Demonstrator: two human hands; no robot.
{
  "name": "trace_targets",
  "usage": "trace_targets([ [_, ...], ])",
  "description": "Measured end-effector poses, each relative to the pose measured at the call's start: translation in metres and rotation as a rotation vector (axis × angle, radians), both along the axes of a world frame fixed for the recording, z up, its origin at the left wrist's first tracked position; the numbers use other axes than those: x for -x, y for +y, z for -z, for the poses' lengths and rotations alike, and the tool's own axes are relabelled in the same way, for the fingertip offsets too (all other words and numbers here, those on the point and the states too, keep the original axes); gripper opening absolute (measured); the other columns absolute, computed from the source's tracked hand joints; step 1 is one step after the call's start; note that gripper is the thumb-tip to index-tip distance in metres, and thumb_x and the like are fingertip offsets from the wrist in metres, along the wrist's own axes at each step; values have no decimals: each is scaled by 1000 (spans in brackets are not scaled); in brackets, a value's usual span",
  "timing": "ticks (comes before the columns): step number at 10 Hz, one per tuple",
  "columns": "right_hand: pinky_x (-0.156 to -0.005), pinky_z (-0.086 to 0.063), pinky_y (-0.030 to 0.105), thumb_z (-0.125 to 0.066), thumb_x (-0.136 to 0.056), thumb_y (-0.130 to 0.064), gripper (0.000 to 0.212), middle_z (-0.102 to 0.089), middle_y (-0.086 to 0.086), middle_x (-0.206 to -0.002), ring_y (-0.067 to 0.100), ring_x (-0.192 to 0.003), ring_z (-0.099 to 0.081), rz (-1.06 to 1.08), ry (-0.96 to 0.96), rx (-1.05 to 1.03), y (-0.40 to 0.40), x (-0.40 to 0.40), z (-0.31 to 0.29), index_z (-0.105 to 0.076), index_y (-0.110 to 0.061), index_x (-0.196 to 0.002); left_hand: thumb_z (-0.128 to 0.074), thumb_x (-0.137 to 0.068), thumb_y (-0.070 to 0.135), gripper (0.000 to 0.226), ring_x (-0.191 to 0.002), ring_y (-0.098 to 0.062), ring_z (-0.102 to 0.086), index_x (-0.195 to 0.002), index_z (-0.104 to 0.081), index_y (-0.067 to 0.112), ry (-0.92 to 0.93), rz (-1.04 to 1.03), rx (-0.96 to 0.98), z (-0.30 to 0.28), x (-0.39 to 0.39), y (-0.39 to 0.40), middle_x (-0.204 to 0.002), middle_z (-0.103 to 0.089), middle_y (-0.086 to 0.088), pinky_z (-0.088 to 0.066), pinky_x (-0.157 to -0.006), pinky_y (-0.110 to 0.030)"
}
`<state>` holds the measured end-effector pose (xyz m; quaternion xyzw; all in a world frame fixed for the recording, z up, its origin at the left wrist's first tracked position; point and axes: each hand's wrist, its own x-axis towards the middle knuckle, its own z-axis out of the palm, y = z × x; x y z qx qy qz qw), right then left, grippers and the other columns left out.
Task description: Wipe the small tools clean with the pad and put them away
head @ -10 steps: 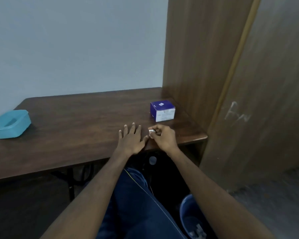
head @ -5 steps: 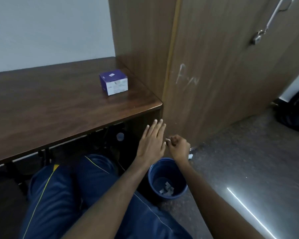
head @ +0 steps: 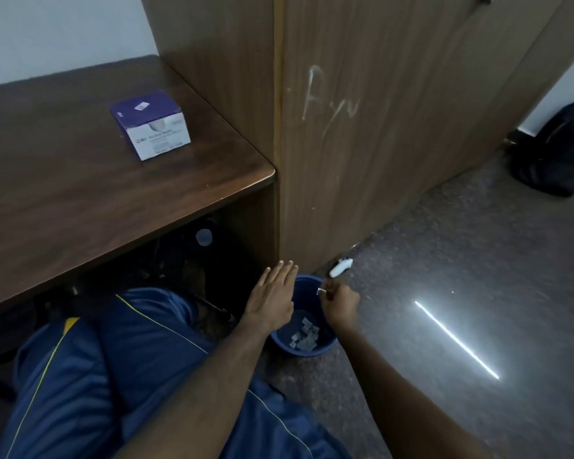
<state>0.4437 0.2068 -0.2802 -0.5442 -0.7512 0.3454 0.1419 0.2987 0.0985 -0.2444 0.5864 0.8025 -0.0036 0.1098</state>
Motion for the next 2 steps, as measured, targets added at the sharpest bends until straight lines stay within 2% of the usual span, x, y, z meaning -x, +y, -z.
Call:
trace_targets([
  [1, -90, -52, 30, -69, -101, -14, 27, -79, 10, -115, 26, -101, -74, -58, -46, -28, -1, -1, 3, -73, -8, -127, -58, -107, 31, 86, -167, -24, -4, -171, -4, 11, -12, 18, 2, 3, -3, 2, -180, -6, -5, -10, -135, -44],
  [2, -93, -52, 36, -69, -100, -17, 34, -75, 11, -122, 30, -109, -71, -127, -64, -105, 0, -2, 20, -69, -8, -132, -59, -107, 33, 88, -167, -24, -4, -171, -3, 12, -8, -8, 43, 7, -2, 6, -180, -5, -5, -10, -135, -45],
])
